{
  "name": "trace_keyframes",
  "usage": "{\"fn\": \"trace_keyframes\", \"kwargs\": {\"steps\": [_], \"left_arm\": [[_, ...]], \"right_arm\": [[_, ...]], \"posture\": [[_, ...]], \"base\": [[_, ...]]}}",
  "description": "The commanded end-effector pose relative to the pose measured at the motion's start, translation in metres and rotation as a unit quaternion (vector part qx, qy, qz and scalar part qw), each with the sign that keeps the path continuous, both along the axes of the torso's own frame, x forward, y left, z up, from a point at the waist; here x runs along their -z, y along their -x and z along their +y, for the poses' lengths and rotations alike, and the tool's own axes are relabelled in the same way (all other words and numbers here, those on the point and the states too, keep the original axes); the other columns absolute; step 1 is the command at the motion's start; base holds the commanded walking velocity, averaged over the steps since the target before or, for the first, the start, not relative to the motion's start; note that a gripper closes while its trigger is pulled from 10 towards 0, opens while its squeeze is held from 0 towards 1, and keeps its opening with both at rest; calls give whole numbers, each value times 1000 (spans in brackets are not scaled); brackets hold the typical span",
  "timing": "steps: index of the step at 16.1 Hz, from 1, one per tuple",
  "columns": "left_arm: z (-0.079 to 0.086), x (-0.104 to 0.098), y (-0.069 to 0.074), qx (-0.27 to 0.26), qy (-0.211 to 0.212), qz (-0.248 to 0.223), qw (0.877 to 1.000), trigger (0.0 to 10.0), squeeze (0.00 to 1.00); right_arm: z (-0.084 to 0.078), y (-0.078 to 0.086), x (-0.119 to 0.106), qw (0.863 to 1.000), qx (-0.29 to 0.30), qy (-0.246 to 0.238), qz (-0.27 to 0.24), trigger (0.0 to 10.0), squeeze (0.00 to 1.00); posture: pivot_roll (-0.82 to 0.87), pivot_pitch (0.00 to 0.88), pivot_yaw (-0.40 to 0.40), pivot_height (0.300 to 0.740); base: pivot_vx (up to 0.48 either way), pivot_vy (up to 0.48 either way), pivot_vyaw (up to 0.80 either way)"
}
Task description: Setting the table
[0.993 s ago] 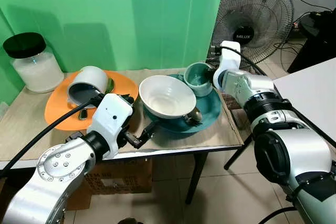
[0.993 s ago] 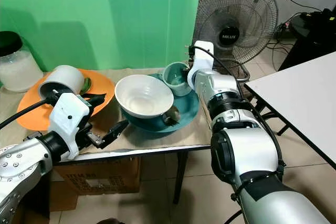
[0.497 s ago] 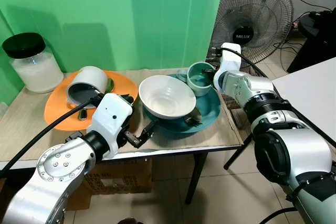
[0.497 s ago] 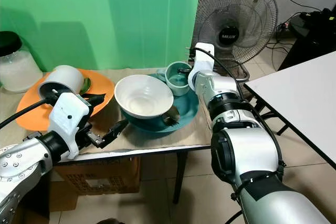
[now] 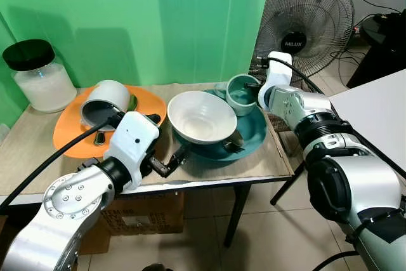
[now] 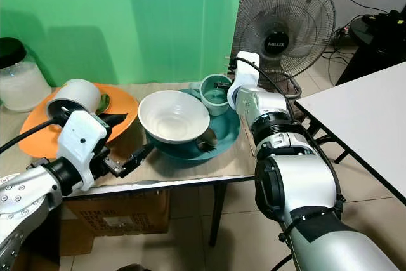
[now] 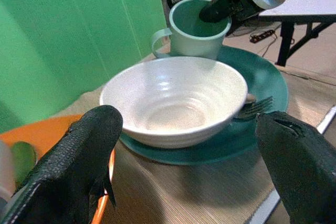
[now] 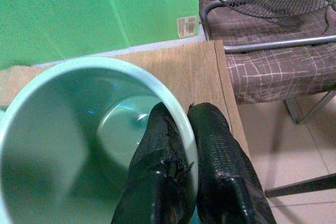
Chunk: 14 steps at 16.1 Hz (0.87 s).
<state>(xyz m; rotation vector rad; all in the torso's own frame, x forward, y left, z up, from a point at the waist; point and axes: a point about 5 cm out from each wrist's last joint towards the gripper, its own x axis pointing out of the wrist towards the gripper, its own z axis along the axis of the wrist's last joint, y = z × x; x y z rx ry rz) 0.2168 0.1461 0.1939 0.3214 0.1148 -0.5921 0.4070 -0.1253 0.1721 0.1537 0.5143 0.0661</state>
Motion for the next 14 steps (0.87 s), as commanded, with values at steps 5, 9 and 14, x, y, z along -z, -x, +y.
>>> {"fn": "trace_keyframes", "kwargs": {"steps": [5,9,14], "left_arm": [[10,-11,-15,-35,-2,-44,998,10000,0],[12,-16,-31,-106,-4,-88,990,10000,0],[4,-15,-32,-197,66,-96,974,10000,0]], "right_arm": [[-2,-2,-66,987,-35,-26,-155,0,0],[-5,50,-82,949,-93,4,-301,10000,0],[-11,118,-58,940,-91,-20,-327,10000,0]], "posture": [[48,0,-10,740],[20,0,9,740],[-8,0,31,740]], "base": [[0,0,0],[0,0,0],[0,0,0]]}}
